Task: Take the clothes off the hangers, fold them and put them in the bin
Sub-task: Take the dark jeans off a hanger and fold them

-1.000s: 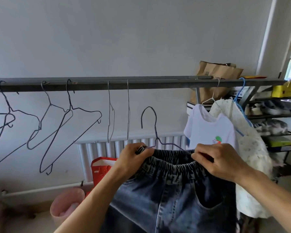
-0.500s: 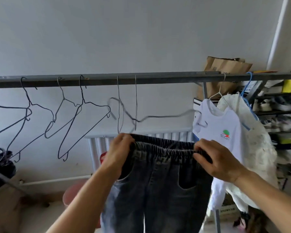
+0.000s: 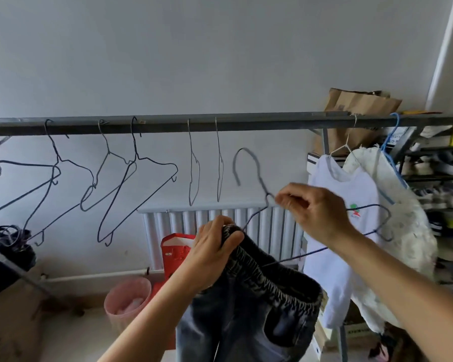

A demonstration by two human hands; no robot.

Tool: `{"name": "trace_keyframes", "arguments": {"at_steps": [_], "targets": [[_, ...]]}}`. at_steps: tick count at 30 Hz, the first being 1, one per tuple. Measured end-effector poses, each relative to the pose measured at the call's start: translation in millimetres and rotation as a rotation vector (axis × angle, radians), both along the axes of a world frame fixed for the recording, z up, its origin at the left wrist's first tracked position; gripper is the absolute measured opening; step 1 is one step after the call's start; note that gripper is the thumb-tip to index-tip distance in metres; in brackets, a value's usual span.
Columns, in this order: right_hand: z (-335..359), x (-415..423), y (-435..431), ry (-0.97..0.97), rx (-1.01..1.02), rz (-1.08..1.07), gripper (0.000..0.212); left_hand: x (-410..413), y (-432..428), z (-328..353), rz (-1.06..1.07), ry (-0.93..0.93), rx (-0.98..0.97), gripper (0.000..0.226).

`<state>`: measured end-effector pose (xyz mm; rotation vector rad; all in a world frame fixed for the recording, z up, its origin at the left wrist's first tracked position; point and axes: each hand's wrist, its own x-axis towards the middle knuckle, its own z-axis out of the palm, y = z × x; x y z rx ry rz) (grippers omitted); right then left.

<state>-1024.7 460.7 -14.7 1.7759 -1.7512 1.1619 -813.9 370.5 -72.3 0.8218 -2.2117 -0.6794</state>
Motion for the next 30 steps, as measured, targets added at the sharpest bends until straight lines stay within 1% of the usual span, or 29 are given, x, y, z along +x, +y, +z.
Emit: {"name": "trace_keyframes", "arguments": {"at_steps": [2, 4, 7, 10, 11, 13, 17, 23, 28, 30], "targets": [[18, -17, 5, -0.060, 0.031, -0.093, 0.026, 10, -4, -2, 0.048, -0.035, 0.031, 0.016], [33, -32, 5, -0.070, 0.067, -0.161, 0.030, 18, -6, -3, 0.083, -0.067, 0.077, 0.015], [51, -47, 2, -0.065, 0.089, -0.246, 0.030, 24, -14, -5, 0.102, -0.085, 0.139, 0.010], [69, -63, -13, -0.083, 0.131, -0.326, 0.026, 32, -23, -5, 0.113, -0.063, 0.249, 0.006], [75, -66, -22, -0.094, 0.139, -0.339, 0.023, 35, -26, -5, 0.125, -0.061, 0.269, 0.008], [82, -67, -45, -0.091, 0.138, -0.350, 0.024, 41, -29, -2, 0.144, -0.059, 0.298, 0.014], [92, -50, -96, -0.157, 0.150, -0.370, 0.018, 54, -32, 3, 0.165, -0.053, 0.255, 0.018], [96, -18, -146, -0.368, 0.237, -0.375, 0.031, 77, -38, 9, 0.229, 0.011, 0.211, 0.015], [83, -5, -169, -0.448, 0.322, -0.349, 0.020, 95, -47, 14, 0.279, 0.048, 0.201, 0.012], [72, -4, -174, -0.466, 0.346, -0.353, 0.021, 101, -49, 18, 0.282, 0.071, 0.194, 0.010]]}}
